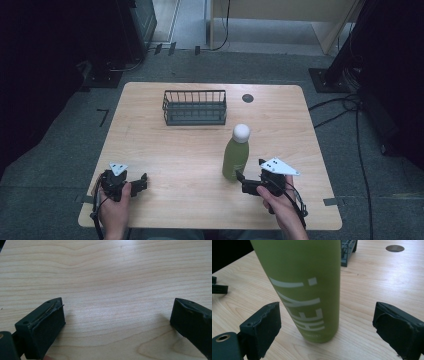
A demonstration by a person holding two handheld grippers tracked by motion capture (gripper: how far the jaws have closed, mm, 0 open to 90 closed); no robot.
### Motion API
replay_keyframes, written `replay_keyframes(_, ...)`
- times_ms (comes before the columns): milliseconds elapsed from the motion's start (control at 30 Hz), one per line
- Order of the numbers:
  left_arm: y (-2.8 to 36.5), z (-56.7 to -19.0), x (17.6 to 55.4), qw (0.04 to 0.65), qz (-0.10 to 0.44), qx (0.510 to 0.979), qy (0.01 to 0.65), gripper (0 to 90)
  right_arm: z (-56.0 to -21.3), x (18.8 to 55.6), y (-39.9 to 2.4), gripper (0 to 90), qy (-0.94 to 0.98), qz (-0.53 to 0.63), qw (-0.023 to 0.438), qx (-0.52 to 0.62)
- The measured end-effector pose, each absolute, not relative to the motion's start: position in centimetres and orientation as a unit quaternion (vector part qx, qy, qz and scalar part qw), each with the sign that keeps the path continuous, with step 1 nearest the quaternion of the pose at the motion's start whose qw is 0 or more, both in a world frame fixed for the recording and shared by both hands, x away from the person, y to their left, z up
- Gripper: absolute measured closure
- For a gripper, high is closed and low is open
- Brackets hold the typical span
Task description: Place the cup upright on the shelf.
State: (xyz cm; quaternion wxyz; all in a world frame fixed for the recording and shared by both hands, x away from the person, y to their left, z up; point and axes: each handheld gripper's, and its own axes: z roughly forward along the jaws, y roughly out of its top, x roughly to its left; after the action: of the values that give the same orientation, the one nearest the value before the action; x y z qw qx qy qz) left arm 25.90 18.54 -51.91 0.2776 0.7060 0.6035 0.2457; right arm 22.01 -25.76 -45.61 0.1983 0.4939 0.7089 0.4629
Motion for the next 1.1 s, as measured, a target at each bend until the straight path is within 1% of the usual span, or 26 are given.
replay_keyframes(667,18.5,-51.9,25.9,0.277,0.246,0.706,0.603,0.0,-44.6,23.2,-23.8,8.4,0.695,0.483,0.198,0.493)
replay_keyframes(733,18.5,-51.9,25.9,0.277,0.246,0.706,0.603,0.0,-44.5,23.3,-23.5,12.4,0.693,0.483,0.205,0.495)
replay_keyframes(900,18.5,-51.9,25.9,0.277,0.246,0.706,0.604,0.0,-44.4,23.6,-23.2,12.5,0.693,0.481,0.204,0.496)
replay_keyframes(1100,18.5,-51.9,25.9,0.277,0.246,0.706,0.604,0.0,-44.1,24.2,-22.5,15.4,0.690,0.484,0.210,0.496)
